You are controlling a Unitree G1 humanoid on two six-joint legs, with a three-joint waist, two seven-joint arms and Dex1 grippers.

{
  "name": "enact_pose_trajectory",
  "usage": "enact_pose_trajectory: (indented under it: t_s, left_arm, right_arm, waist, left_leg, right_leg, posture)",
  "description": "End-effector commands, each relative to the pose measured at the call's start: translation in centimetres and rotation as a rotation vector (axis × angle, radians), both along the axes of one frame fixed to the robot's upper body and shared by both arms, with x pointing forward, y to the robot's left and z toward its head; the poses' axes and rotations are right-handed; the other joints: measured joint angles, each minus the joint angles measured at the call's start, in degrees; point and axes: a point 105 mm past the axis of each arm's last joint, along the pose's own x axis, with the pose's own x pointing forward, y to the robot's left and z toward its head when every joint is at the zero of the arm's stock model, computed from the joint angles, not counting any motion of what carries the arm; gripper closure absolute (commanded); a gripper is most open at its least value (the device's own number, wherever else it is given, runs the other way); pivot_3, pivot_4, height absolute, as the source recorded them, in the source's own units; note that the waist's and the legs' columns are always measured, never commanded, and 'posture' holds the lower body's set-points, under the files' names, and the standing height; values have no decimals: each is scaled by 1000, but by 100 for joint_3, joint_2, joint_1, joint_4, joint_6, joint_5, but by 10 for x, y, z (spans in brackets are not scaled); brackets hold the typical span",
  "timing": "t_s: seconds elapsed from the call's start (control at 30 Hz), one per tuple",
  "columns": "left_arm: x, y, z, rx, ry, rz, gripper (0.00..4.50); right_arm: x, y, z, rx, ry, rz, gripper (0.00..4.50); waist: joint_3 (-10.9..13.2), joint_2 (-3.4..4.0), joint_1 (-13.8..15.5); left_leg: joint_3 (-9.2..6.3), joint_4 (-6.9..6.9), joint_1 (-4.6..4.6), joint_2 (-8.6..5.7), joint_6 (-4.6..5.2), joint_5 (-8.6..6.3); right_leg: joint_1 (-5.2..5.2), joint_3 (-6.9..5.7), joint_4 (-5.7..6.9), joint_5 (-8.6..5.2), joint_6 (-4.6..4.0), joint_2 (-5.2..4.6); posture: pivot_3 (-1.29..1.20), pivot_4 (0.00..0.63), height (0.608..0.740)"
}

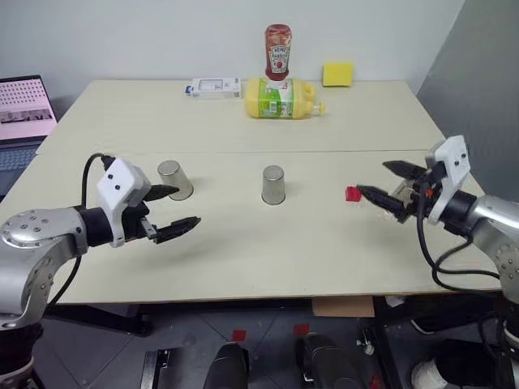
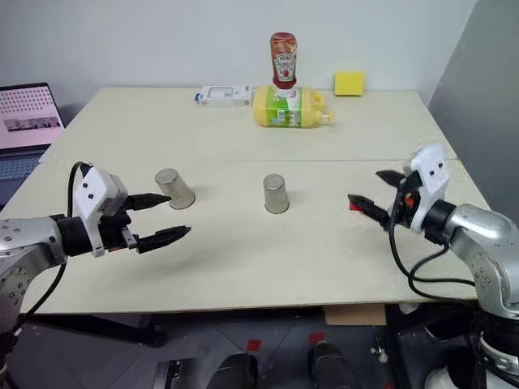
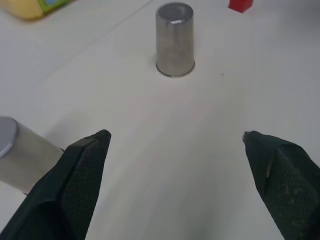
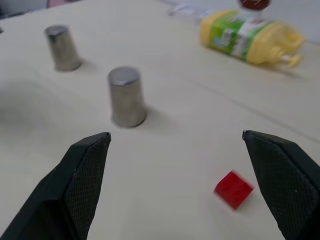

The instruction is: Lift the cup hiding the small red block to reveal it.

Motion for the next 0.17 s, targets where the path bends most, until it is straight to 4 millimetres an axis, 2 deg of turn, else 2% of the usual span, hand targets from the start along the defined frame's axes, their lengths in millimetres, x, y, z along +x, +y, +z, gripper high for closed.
enact_pose_trajectory:
  t_s: [0.03,0.17]
  left_arm:
    - [-10,6,9,44,-22,10,0]
    - [-14,9,7,40,-17,21,0]
  right_arm:
    - [-19,8,-8,3,53,78,18]
    - [-21,10,-15,-16,50,86,18]
  waist:
    - [0,0,1]
    - [0,0,-2]
  left_leg:
    - [0,0,1,0,0,0]
    - [3,2,5,0,0,0]
  right_leg:
    - [0,0,1,0,0,0]
    - [0,3,2,0,-1,0]
  posture:
    - [0,150,740]
    - [0,150,740]
